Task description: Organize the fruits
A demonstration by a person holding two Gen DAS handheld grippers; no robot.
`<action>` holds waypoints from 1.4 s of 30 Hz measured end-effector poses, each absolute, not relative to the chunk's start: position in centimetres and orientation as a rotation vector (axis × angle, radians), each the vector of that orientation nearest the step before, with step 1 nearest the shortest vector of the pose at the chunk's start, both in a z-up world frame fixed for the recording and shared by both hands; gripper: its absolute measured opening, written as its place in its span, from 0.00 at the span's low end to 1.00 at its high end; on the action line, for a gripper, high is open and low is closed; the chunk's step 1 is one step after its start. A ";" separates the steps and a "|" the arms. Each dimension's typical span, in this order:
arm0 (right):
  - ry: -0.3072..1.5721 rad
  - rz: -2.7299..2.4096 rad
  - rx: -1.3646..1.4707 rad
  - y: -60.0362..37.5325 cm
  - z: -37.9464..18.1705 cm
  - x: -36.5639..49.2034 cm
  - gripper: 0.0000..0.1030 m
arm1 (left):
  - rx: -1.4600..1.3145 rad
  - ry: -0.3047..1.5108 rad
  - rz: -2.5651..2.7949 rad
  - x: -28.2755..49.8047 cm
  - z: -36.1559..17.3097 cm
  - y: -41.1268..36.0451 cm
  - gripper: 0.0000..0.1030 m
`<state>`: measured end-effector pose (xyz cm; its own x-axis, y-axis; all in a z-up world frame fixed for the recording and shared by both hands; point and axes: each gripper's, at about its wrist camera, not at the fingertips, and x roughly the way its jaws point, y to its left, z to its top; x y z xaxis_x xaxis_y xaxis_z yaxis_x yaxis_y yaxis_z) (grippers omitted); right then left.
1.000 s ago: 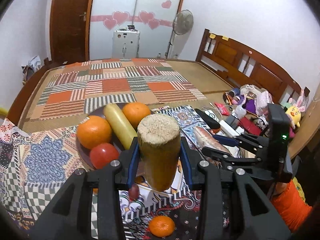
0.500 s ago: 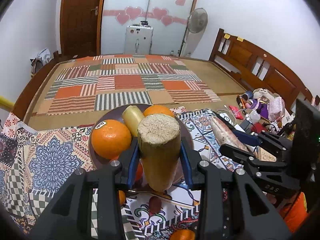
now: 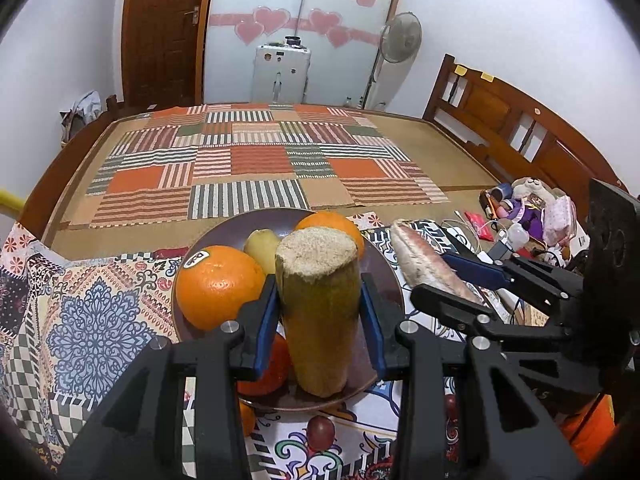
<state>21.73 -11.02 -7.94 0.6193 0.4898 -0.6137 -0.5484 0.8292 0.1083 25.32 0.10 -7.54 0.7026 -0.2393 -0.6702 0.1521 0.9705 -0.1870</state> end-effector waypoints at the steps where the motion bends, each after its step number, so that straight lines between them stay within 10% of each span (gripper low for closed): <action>1: 0.677 0.598 -0.100 -10.6 -7.9 21.9 0.40 | -0.118 0.759 -0.215 25.4 -7.6 0.1 0.38; 42: 0.679 0.613 -0.173 -8.7 -8.2 22.1 0.41 | -0.053 0.704 -0.129 26.1 -7.2 1.4 0.46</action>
<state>22.13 -8.71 -8.20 0.6109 0.4733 -0.6346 -0.5823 0.8117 0.0447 26.09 1.41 -7.17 0.7545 -0.1363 -0.6420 0.1005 0.9907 -0.0922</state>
